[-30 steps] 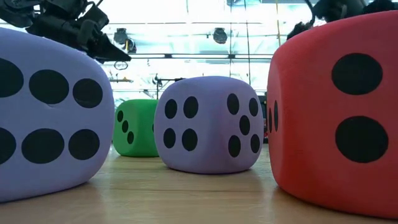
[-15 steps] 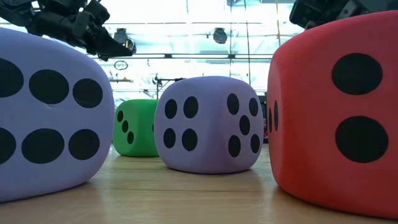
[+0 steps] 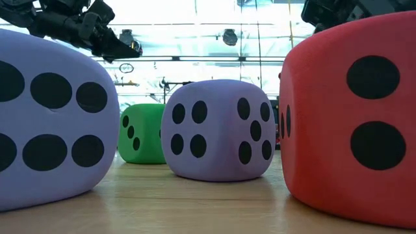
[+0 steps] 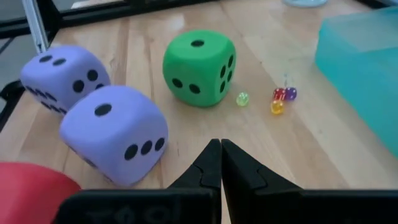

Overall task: Pick & Place Dice
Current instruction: Put the big red dice into the bin

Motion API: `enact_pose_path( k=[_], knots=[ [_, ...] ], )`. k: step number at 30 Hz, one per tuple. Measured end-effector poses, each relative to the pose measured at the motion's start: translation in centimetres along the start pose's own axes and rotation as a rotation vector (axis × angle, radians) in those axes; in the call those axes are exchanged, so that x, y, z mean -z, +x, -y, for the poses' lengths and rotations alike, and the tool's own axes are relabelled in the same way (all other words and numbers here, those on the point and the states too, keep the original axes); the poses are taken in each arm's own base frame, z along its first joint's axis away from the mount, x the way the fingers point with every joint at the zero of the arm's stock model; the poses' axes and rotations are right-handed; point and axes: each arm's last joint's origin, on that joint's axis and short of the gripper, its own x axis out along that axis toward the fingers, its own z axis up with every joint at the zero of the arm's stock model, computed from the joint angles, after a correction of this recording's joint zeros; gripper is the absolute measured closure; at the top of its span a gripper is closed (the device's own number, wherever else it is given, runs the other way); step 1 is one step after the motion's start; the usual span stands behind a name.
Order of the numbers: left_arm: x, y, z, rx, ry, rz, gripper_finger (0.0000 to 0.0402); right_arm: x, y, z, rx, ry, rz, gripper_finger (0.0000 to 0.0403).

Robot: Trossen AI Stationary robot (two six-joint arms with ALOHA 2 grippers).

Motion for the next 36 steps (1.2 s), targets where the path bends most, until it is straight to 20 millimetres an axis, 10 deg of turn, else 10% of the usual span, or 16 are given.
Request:
enact_pose_path(
  k=[13,19,27,36],
  knots=[
    [0.1,0.0,0.1,0.007,-0.008,-0.005,0.0396,-2.9,2.9,-6.8,-0.008,-0.04,-0.194,0.0399],
    [0.1,0.1,0.4,0.029,-0.008,-0.012,0.0396,-3.3,3.5,-9.5,-0.05,0.078,-0.318,0.0329],
    [-0.3,0.2,0.9,0.056,0.0,0.016,0.0396,-3.7,2.5,-12.1,-0.169,0.147,-0.382,0.0202],
    [-0.4,0.3,1.4,0.084,-0.041,0.022,0.0396,-5.6,-0.1,-15.2,-0.205,0.193,-0.34,0.02]
  ],
)
